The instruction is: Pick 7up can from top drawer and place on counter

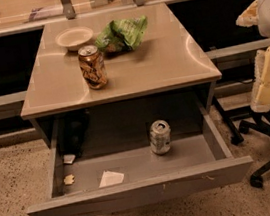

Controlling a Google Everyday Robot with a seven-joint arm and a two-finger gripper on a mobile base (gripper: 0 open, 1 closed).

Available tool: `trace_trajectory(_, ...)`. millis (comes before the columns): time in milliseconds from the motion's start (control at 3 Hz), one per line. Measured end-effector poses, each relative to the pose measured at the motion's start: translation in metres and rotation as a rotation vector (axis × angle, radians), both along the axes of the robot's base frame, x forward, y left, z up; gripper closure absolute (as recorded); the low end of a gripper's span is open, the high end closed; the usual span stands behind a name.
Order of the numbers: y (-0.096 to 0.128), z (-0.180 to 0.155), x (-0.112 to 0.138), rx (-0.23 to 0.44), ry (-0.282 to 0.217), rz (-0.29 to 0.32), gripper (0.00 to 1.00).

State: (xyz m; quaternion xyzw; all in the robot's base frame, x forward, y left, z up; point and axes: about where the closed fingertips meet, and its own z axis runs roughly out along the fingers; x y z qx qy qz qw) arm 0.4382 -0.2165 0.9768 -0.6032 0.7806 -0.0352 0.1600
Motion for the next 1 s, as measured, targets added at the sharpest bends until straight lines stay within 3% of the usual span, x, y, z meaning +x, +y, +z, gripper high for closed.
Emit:
trace_trajectory(333,0.0,0.0,0.0,0.0,0.0,0.0,0.0)
trace_trajectory(1000,0.0,-0.018,0.006,0.039,-0.019,0.001,0.42)
